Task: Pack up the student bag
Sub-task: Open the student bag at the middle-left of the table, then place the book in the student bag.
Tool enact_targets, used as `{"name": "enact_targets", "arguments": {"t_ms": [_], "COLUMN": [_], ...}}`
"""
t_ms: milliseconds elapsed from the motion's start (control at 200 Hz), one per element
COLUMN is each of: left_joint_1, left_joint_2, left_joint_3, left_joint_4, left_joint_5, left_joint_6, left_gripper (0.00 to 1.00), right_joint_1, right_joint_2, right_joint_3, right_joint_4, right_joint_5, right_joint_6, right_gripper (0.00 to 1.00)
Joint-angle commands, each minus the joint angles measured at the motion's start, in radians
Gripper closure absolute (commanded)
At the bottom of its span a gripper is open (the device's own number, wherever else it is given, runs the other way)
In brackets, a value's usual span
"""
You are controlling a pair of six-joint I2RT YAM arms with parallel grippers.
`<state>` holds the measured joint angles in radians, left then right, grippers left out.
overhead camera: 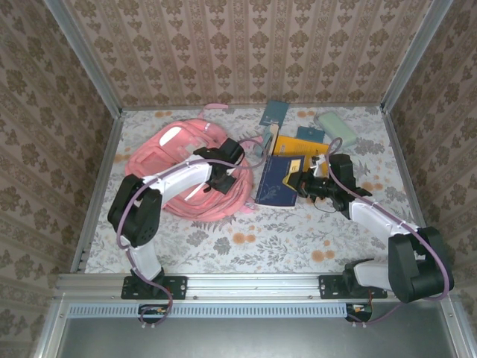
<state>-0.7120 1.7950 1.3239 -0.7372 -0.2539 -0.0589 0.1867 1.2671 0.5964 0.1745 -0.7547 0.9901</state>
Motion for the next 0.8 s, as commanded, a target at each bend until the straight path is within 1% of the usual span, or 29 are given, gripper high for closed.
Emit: {"name": "enact_targets", "arguments": {"t_ms": [0,245,330,425,450,570,670,795], "left_joint_1": [0.002,0.018,0.033,0.067,0.078,0.128,0.167,0.201], "left_joint_2": [-0.069,-0.161,-0.202,-0.251,-0.264,-0.313,-0.333,-0.344], "left_joint_3": [0.035,0.12,0.138,0.159,0.164,0.181,0.193,0.206], "left_joint_4": [-0.045,-0.115,-0.128,-0.133,-0.134,-0.126,-0.123,-0.127], "left_joint_5": [-0.049,-0.068,-0.049,0.016,0.038,0.134,0.19,0.233], "left_joint_6": [0.002,-0.009,-0.021,-0.044,-0.051,-0.077,-0.091,-0.113], "left_gripper": [1.0,1.0,1.0,1.0,1.0,1.0,1.0,1.0], "right_joint_1": [0.026,0.106,0.149,0.199,0.213,0.273,0.316,0.368], "right_joint_2": [0.006,0.059,0.085,0.117,0.152,0.227,0.296,0.389], "right_joint_3": [0.041,0.058,0.065,0.075,0.08,0.127,0.182,0.249], "right_joint_4": [0.022,0.1,0.143,0.216,0.235,0.31,0.346,0.406], "right_joint_5": [0.016,0.056,0.09,0.127,0.138,0.193,0.25,0.349], "right_joint_6": [-0.002,0.049,0.08,0.121,0.133,0.178,0.214,0.267], "right_gripper": [1.0,1.0,1.0,1.0,1.0,1.0,1.0,1.0]}}
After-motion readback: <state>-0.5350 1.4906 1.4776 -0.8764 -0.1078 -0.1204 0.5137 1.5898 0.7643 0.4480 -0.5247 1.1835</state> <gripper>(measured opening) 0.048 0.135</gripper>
